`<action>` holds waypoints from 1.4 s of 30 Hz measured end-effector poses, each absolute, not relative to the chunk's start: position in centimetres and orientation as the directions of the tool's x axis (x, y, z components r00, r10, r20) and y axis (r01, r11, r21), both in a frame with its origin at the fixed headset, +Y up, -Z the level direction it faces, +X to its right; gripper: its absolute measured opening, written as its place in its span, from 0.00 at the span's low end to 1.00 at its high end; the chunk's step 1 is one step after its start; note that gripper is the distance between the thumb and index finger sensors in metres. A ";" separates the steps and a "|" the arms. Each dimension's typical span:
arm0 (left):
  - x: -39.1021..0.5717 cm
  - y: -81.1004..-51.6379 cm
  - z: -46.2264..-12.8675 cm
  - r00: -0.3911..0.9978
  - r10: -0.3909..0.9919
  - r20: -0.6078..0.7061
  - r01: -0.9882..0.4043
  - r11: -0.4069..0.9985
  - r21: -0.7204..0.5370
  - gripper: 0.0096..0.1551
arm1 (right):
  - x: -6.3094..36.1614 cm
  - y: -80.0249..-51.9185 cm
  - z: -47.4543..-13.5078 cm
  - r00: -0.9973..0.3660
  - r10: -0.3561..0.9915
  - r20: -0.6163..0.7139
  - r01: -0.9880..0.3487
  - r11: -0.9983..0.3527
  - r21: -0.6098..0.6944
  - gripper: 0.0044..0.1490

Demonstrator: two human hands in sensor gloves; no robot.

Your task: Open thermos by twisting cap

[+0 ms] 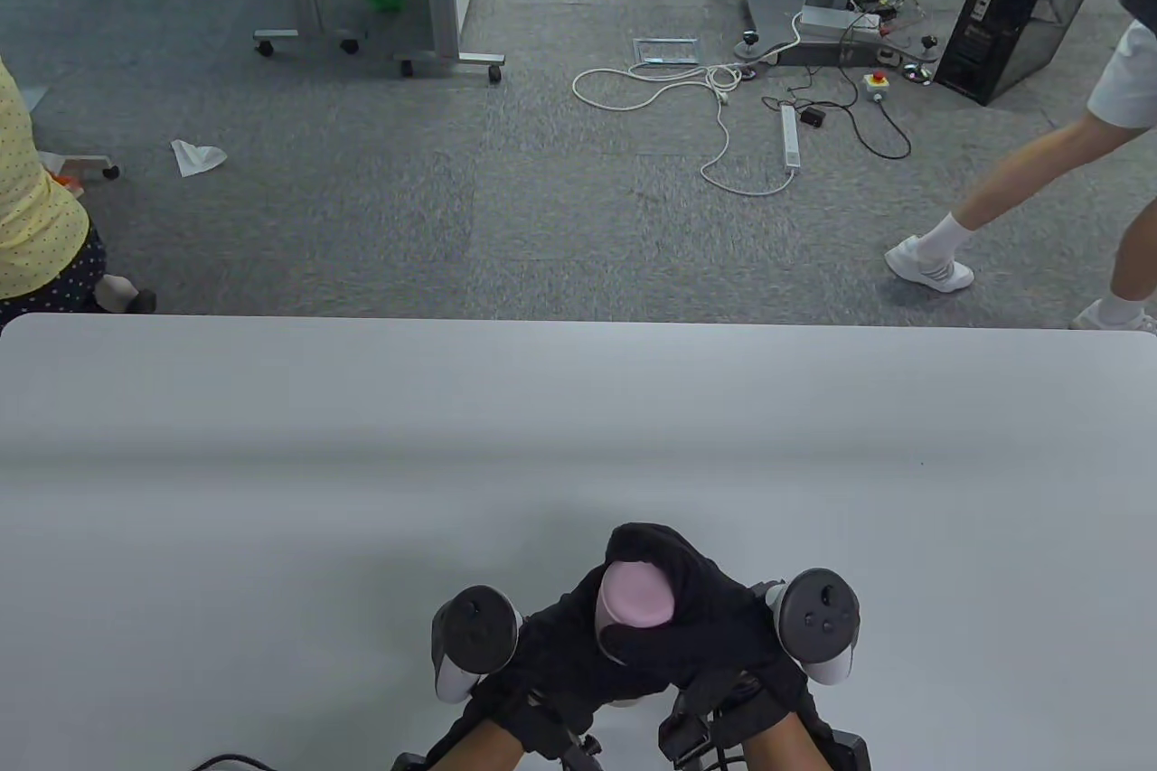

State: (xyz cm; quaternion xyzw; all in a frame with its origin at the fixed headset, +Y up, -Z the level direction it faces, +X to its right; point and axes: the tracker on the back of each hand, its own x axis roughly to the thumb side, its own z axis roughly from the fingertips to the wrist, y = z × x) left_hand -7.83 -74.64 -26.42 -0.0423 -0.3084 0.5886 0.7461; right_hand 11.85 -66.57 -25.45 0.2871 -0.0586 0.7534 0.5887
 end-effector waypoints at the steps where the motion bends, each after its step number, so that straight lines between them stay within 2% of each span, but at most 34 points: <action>1: -7.8 -74.7 -26.4 0.103 0.910 0.401 -0.856 0.287 -0.430 0.75 | 11.8 -66.6 -25.3 -0.164 0.851 0.500 -0.927 -0.306 0.217 0.55; 3: -7.8 -74.6 -26.5 0.091 0.916 0.391 -0.870 0.264 -0.417 0.75 | 11.5 -66.4 -24.8 -0.211 0.844 0.493 -0.940 -0.313 0.133 0.60; 7: -8.7 -74.2 -26.5 0.135 0.905 0.403 -0.907 0.277 -0.318 0.74 | 10.5 -65.1 -23.3 -0.454 0.712 0.536 -0.860 -0.508 -0.052 0.62; 9: -8.6 -74.1 -26.3 0.157 0.898 0.411 -0.910 0.293 -0.294 0.74 | 9.9 -65.0 -22.9 -0.510 0.678 0.530 -0.828 -0.553 -0.090 0.63; 11: -8.5 -74.2 -26.2 0.172 0.896 0.410 -0.904 0.309 -0.295 0.74 | 9.7 -65.3 -22.7 -0.521 0.687 0.507 -0.837 -0.527 -0.147 0.63; 16: -8.5 -74.3 -26.1 0.180 0.893 0.411 -0.900 0.319 -0.297 0.74 | 10.1 -65.3 -23.0 -0.475 0.709 0.521 -0.861 -0.496 -0.110 0.58; 17: -8.5 -74.3 -26.2 0.178 0.893 0.413 -0.899 0.318 -0.301 0.74 | 10.2 -65.2 -23.1 -0.462 0.711 0.530 -0.865 -0.493 -0.092 0.62; 18: -8.4 -74.3 -26.2 0.169 0.894 0.415 -0.895 0.315 -0.314 0.74 | 10.4 -65.2 -23.3 -0.434 0.722 0.540 -0.874 -0.482 -0.058 0.57; 20: -8.3 -74.4 -26.2 0.140 0.901 0.411 -0.893 0.294 -0.341 0.75 | 10.6 -65.3 -23.7 -0.362 0.747 0.557 -0.896 -0.444 0.013 0.55; 24: -8.2 -74.3 -26.2 0.128 0.896 0.425 -0.884 0.298 -0.361 0.75 | 11.4 -65.7 -24.8 -0.172 0.823 0.541 -0.908 -0.346 0.238 0.54; 27: -8.1 -74.3 -26.1 0.148 0.889 0.434 -0.882 0.317 -0.348 0.75 | 11.7 -65.8 -25.2 -0.132 0.851 0.508 -0.890 -0.327 0.317 0.54; 30: -8.1 -74.4 -26.2 0.138 0.898 0.418 -0.885 0.300 -0.355 0.74 | 11.7 -65.7 -25.0 -0.180 0.846 0.502 -0.889 -0.358 0.285 0.55; 32: -8.3 -74.4 -26.3 0.131 0.907 0.400 -0.902 0.277 -0.332 0.74 | 11.5 -65.6 -24.6 -0.228 0.844 0.485 -0.908 -0.364 0.206 0.59; 34: -8.7 -74.2 -26.3 0.118 0.917 0.382 -0.925 0.241 -0.293 0.74 | 11.4 -65.5 -24.0 -0.320 0.824 0.468 -0.917 -0.393 0.065 0.63; 35: -8.8 -74.2 -26.3 0.131 0.914 0.383 -0.925 0.252 -0.283 0.74 | 11.3 -65.4 -24.0 -0.339 0.810 0.479 -0.911 -0.410 0.049 0.64; 38: -8.9 -74.1 -26.2 0.156 0.906 0.393 -0.920 0.278 -0.277 0.74 | 11.0 -65.5 -24.0 -0.335 0.811 0.480 -0.900 -0.427 0.092 0.62; 40: -8.9 -74.2 -26.2 0.140 0.913 0.384 -0.920 0.263 -0.289 0.74 | 11.1 -65.7 -24.1 -0.311 0.815 0.489 -0.921 -0.386 0.058 0.61; 42: -8.9 -74.1 -26.3 0.137 0.910 0.392 -0.917 0.267 -0.298 0.74 | 11.3 -65.6 -24.3 -0.278 0.820 0.501 -0.919 -0.379 0.111 0.60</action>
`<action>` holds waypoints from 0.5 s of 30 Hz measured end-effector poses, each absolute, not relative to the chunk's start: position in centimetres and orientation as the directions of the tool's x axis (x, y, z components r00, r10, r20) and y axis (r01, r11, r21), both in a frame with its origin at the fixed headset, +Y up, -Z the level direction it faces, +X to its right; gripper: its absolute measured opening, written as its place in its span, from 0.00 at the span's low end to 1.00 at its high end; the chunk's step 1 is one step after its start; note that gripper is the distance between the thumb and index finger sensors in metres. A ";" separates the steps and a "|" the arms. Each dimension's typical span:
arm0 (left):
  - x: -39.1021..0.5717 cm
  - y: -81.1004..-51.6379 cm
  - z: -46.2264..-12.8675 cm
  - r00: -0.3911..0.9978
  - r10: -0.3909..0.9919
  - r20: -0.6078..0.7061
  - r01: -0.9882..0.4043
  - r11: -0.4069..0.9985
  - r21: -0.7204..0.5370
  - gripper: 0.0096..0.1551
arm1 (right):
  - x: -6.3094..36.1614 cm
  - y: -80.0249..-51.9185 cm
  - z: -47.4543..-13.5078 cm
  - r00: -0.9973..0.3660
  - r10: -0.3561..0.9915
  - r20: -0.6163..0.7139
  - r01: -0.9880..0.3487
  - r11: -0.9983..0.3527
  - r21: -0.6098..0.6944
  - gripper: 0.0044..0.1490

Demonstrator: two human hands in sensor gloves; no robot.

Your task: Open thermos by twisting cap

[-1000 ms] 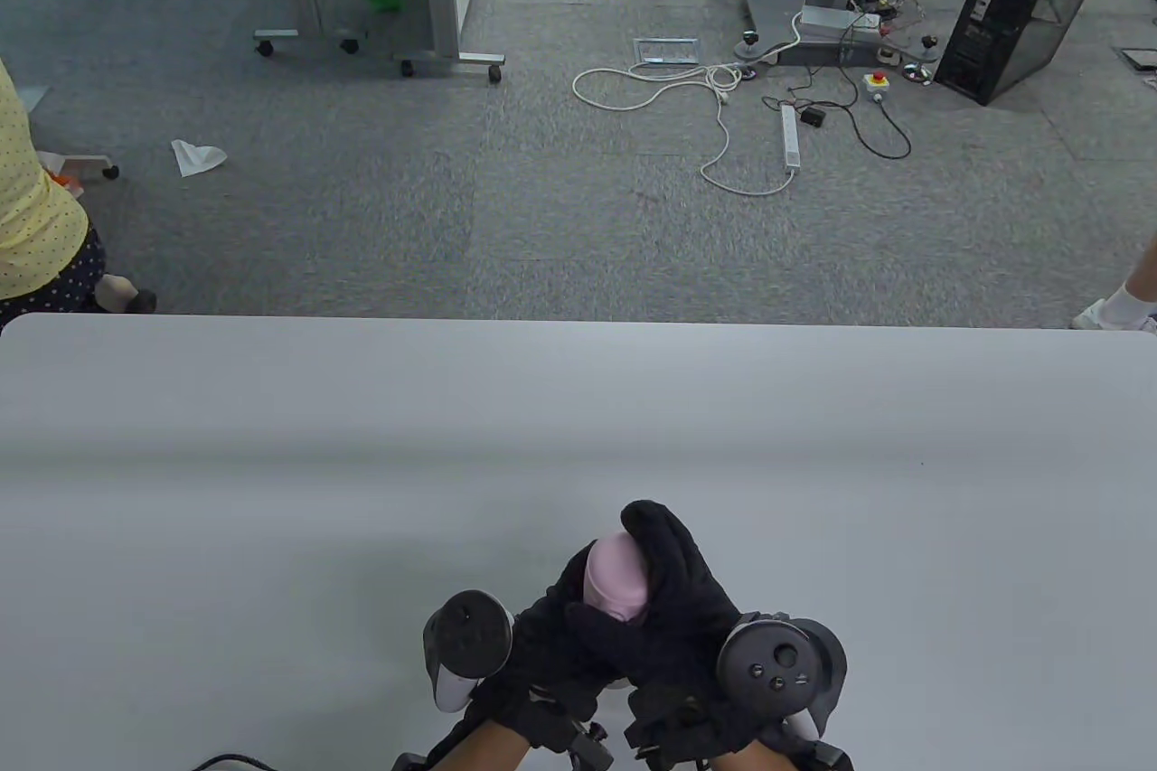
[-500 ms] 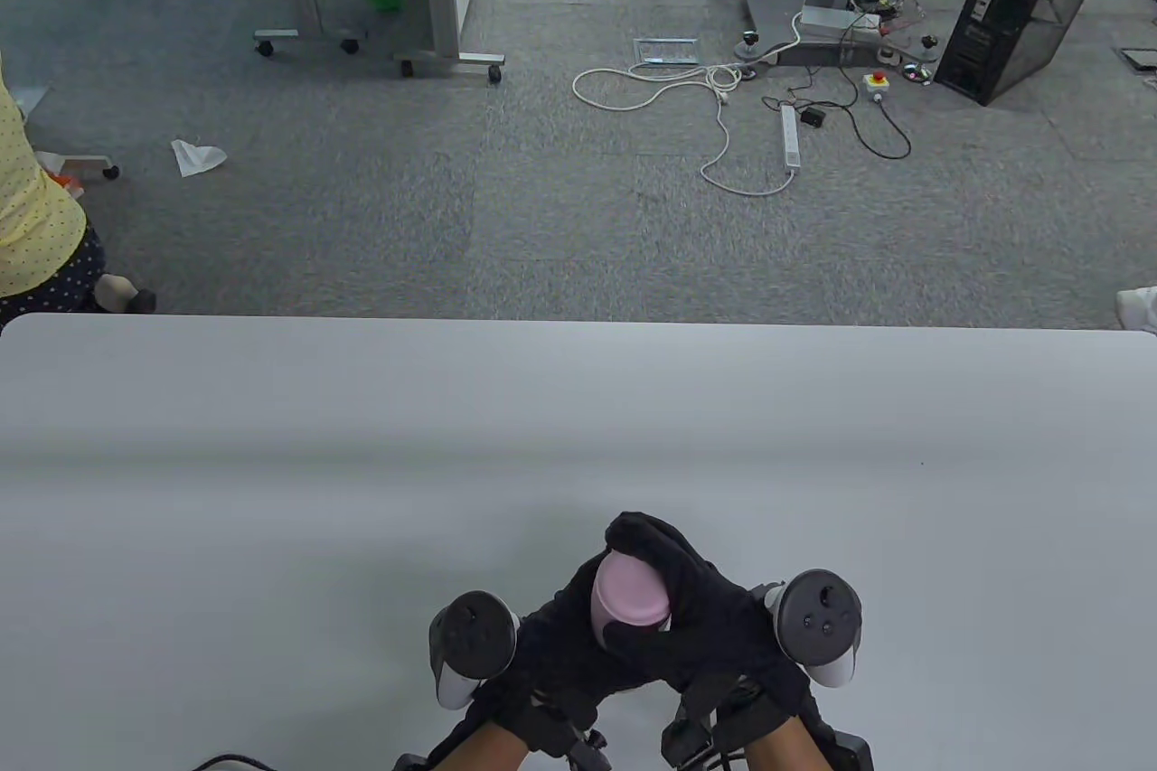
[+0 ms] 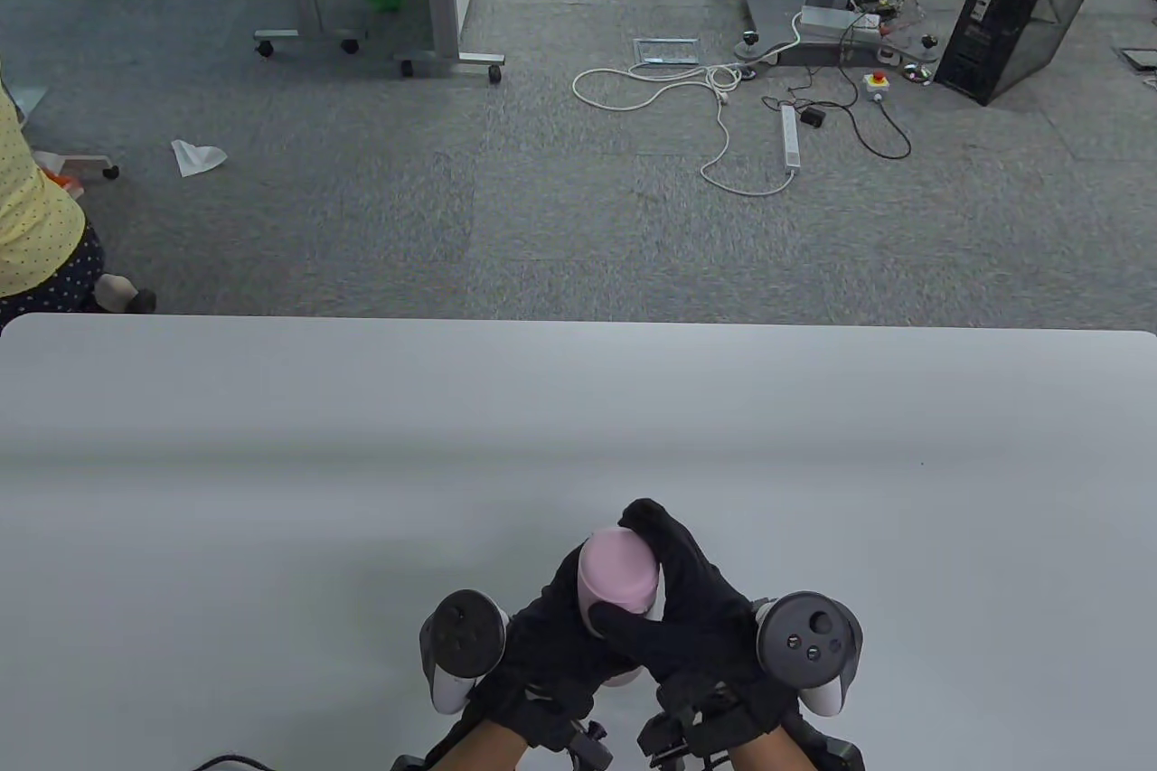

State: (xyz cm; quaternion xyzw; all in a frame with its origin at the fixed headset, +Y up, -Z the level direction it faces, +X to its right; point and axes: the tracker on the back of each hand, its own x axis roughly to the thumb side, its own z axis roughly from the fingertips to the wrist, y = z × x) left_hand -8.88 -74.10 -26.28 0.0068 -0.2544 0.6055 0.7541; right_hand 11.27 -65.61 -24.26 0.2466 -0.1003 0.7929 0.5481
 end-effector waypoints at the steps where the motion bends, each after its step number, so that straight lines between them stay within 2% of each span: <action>1: -8.9 -74.1 -26.3 0.131 0.911 0.392 -0.917 0.262 -0.302 0.74 | 11.4 -65.6 -24.4 -0.262 0.825 0.501 -0.917 -0.374 0.136 0.60; 3: -8.8 -74.1 -26.3 0.126 0.909 0.398 -0.911 0.265 -0.316 0.74 | 11.8 -65.7 -24.8 -0.187 0.859 0.477 -0.917 -0.327 0.229 0.59; 4: -8.7 -74.1 -26.3 0.125 0.909 0.399 -0.908 0.267 -0.323 0.74 | 11.9 -65.8 -25.0 -0.155 0.873 0.463 -0.915 -0.304 0.266 0.54; 5: -8.6 -74.2 -26.3 0.124 0.907 0.403 -0.903 0.271 -0.332 0.74 | 12.2 -66.0 -25.2 -0.114 0.891 0.440 -0.908 -0.273 0.318 0.59; 6: -8.6 -74.2 -26.3 0.121 0.907 0.403 -0.900 0.271 -0.340 0.74 | 12.3 -66.1 -25.4 -0.087 0.902 0.424 -0.902 -0.252 0.352 0.58; 7: -8.5 -74.2 -26.3 0.115 0.906 0.407 -0.896 0.271 -0.351 0.74 | 12.4 -66.3 -25.6 -0.039 0.915 0.401 -0.888 -0.216 0.407 0.42; 8: -8.4 -74.2 -26.3 0.113 0.904 0.413 -0.895 0.273 -0.352 0.74 | 12.5 -66.4 -25.8 -0.012 0.921 0.390 -0.877 -0.197 0.438 0.58; 10: -8.3 -74.1 -26.3 0.111 0.896 0.430 -0.893 0.280 -0.354 0.74 | 12.6 -66.5 -26.0 0.064 0.928 0.367 -0.856 -0.138 0.499 0.56; 11: -8.3 -74.0 -26.3 0.105 0.894 0.436 -0.893 0.278 -0.355 0.74 | 12.6 -66.5 -26.0 0.100 0.932 0.349 -0.847 -0.104 0.521 0.34; 12: -8.3 -73.8 -26.2 0.104 0.890 0.443 -0.894 0.280 -0.351 0.74 | 12.6 -66.4 -25.9 0.125 0.931 0.342 -0.840 -0.084 0.537 0.55; 15: -8.3 -73.7 -26.2 0.101 0.892 0.441 -0.897 0.274 -0.348 0.74 | 12.5 -66.0 -25.7 0.077 0.921 0.381 -0.850 -0.139 0.508 0.55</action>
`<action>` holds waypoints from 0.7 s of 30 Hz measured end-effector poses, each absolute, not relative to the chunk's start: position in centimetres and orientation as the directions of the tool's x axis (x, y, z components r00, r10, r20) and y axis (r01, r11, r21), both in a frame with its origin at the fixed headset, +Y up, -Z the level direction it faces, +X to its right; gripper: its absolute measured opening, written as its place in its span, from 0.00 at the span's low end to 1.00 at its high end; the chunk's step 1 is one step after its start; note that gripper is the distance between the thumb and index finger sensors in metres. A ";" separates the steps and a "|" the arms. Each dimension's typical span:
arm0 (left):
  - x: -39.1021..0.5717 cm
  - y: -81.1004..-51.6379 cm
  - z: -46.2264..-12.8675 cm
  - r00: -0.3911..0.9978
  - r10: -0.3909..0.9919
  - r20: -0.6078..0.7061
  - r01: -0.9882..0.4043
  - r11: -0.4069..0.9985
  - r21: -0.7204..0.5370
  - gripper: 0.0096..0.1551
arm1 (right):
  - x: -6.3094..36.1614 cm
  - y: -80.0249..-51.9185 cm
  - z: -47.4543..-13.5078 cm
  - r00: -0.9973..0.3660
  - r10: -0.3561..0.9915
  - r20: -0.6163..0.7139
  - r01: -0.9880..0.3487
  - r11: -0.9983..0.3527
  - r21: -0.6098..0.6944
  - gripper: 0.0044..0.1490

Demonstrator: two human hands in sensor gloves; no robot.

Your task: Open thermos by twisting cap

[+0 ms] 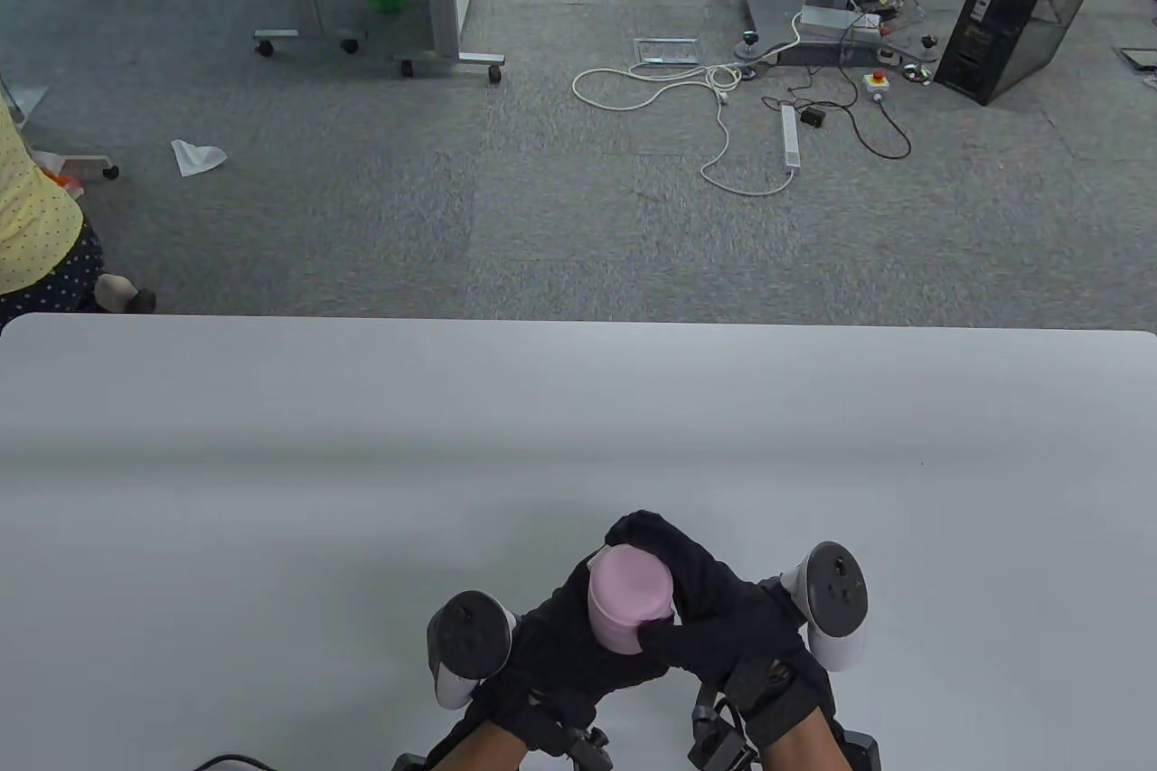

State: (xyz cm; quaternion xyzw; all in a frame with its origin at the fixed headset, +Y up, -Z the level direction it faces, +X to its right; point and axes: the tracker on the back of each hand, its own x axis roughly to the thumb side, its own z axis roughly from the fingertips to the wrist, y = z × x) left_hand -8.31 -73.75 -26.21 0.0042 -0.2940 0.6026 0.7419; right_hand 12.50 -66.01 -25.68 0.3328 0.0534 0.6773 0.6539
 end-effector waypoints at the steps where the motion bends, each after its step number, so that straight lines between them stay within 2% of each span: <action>1: -8.3 -73.8 -26.2 0.098 0.896 0.433 -0.898 0.268 -0.349 0.74 | 12.4 -65.9 -25.5 0.051 0.921 0.387 -0.855 -0.160 0.493 0.55; 3: -8.4 -73.9 -26.3 0.104 0.900 0.423 -0.902 0.264 -0.340 0.73 | 12.1 -65.8 -25.0 -0.011 0.921 0.390 -0.886 -0.190 0.423 0.56; 5: -8.6 -73.8 -26.2 0.146 0.890 0.433 -0.907 0.295 -0.301 0.73 | 11.6 -65.6 -24.4 -0.119 0.900 0.418 -0.933 -0.246 0.264 0.60; 9: -8.8 -73.9 -26.2 0.167 0.893 0.419 -0.914 0.299 -0.274 0.73 | 10.6 -65.1 -23.2 -0.384 0.793 0.474 -0.894 -0.447 0.024 0.65; 10: -8.8 -73.8 -26.2 0.180 0.890 0.418 -0.912 0.310 -0.267 0.73 | 10.4 -65.1 -23.0 -0.410 0.776 0.479 -0.886 -0.464 -0.006 0.65; 13: -8.8 -73.9 -26.0 0.226 0.875 0.429 -0.901 0.356 -0.250 0.73 | 9.7 -65.4 -22.7 -0.434 0.762 0.481 -0.885 -0.459 -0.071 0.64; 17: -8.6 -73.7 -26.1 0.200 0.875 0.442 -0.890 0.351 -0.291 0.73 | 10.0 -65.4 -22.6 -0.487 0.713 0.505 -0.863 -0.481 -0.154 0.60; 20: -8.2 -73.8 -26.2 0.109 0.893 0.436 -0.875 0.295 -0.385 0.73 | 10.6 -65.2 -22.9 -0.426 0.721 0.547 -0.893 -0.432 -0.125 0.60; 21: -8.1 -73.7 -26.2 0.088 0.894 0.439 -0.868 0.285 -0.407 0.74 | 11.0 -65.1 -23.3 -0.379 0.721 0.581 -0.907 -0.414 -0.079 0.60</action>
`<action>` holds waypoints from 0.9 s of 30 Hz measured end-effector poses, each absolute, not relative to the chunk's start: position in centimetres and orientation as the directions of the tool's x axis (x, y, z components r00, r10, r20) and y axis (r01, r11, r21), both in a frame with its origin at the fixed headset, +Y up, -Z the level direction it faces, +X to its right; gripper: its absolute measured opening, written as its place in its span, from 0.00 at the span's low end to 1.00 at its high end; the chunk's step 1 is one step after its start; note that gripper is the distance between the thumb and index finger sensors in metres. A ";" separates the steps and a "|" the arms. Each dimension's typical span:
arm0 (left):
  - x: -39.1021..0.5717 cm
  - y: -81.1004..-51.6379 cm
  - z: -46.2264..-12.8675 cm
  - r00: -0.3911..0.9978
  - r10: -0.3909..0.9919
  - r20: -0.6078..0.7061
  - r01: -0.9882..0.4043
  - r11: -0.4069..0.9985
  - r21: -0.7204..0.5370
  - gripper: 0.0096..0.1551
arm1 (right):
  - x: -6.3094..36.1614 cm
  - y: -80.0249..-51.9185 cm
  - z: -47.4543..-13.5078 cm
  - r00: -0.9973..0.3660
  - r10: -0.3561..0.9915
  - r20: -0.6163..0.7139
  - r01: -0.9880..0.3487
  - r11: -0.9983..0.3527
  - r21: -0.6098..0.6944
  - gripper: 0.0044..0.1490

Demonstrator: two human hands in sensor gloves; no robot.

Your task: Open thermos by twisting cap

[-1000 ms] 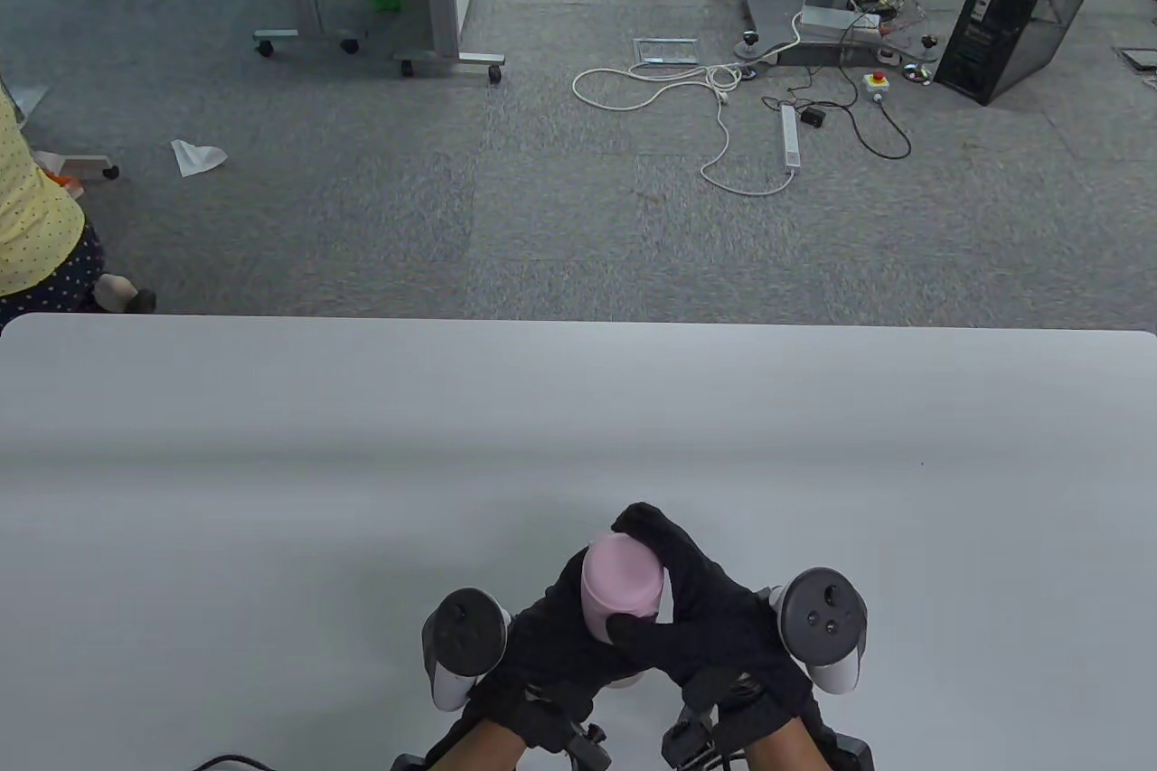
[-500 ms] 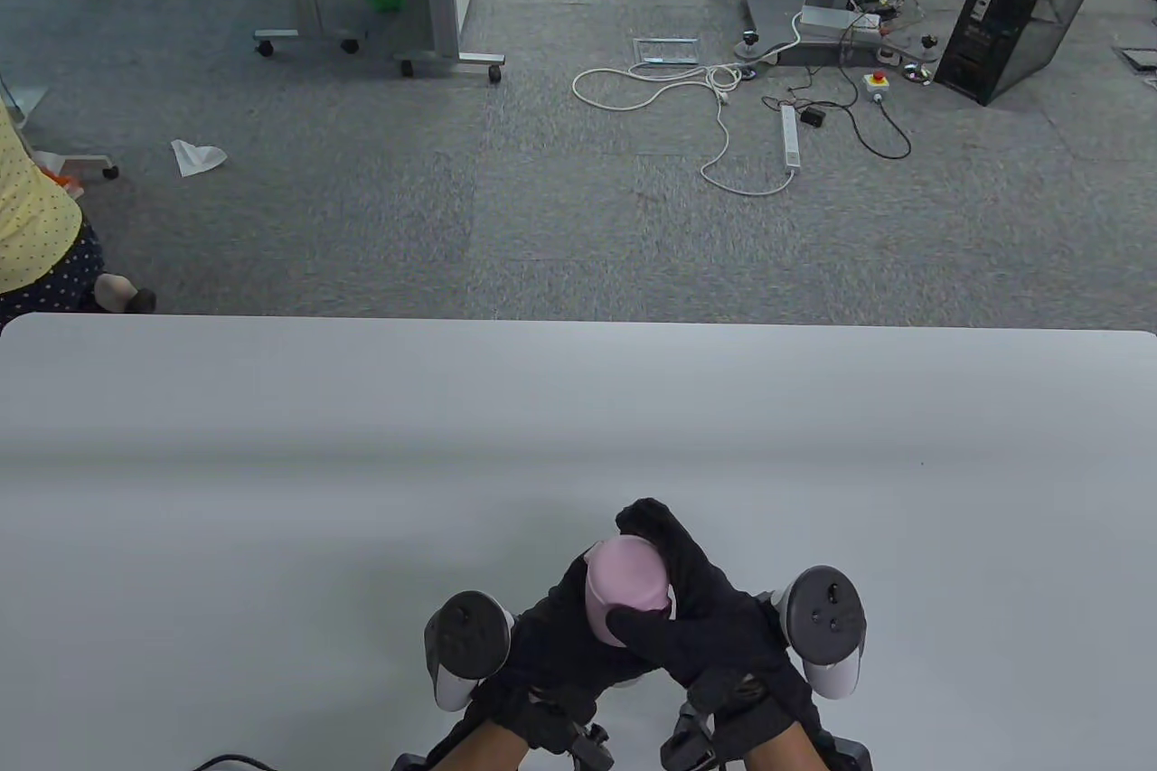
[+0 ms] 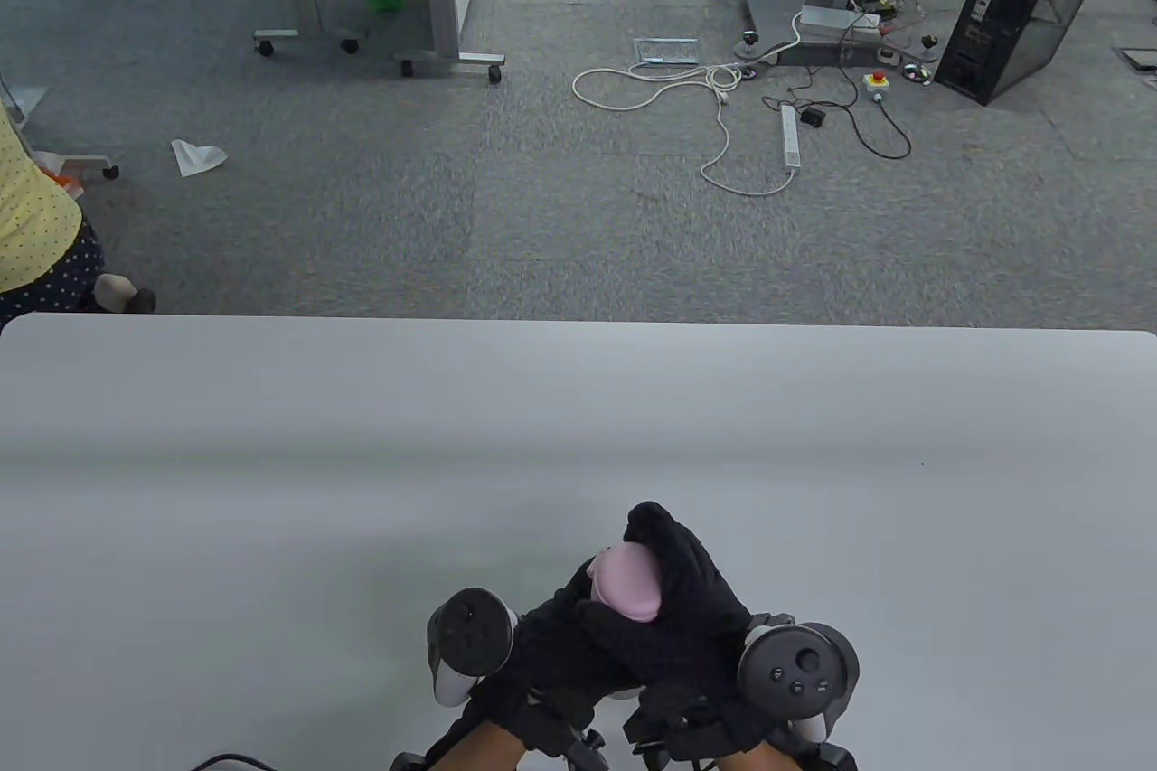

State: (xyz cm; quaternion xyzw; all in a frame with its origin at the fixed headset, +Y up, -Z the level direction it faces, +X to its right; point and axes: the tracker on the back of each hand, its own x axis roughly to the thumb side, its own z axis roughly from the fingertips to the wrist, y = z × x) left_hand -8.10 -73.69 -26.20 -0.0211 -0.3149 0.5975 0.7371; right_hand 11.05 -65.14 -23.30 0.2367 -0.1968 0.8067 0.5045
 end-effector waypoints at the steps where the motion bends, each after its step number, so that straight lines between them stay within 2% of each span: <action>1: -8.0 -73.6 -26.2 0.084 0.891 0.446 -0.859 0.291 -0.420 0.74 | 11.5 -65.0 -23.8 -0.315 0.726 0.611 -0.919 -0.395 -0.004 0.60; 3: -7.7 -73.4 -26.1 0.101 0.885 0.455 -0.853 0.313 -0.419 0.74 | 12.2 -65.2 -24.4 -0.237 0.761 0.604 -0.925 -0.368 0.100 0.60; 5: -7.5 -73.4 -26.0 0.106 0.883 0.457 -0.854 0.317 -0.414 0.73 | 12.5 -65.4 -24.6 -0.195 0.780 0.595 -0.932 -0.336 0.135 0.59; 12: -8.5 -73.7 -26.2 0.114 0.904 0.412 -0.889 0.278 -0.363 0.72 | 11.8 -65.0 -23.6 -0.361 0.727 0.584 -0.903 -0.429 -0.025 0.59; 15: -8.9 -74.0 -26.3 0.114 0.916 0.384 -0.910 0.251 -0.330 0.72 | 11.6 -64.9 -23.3 -0.343 0.741 0.577 -0.918 -0.395 -0.038 0.58; 20: -8.6 -73.7 -26.0 0.198 0.884 0.424 -0.889 0.344 -0.303 0.72 | 10.4 -65.7 -23.3 -0.308 0.787 0.535 -0.922 -0.385 0.037 0.58; 21: -8.6 -73.9 -26.1 0.191 0.888 0.419 -0.893 0.334 -0.302 0.72 | 10.4 -65.7 -23.4 -0.317 0.782 0.536 -0.927 -0.375 -0.001 0.58; 24: -8.6 -74.0 -26.1 0.199 0.886 0.419 -0.884 0.347 -0.312 0.73 | 10.7 -65.9 -23.6 -0.350 0.777 0.523 -0.913 -0.407 -0.007 0.58; 27: -8.3 -74.0 -26.0 0.182 0.887 0.424 -0.874 0.344 -0.344 0.73 | 11.0 -66.0 -23.8 -0.330 0.790 0.517 -0.927 -0.374 -0.019 0.57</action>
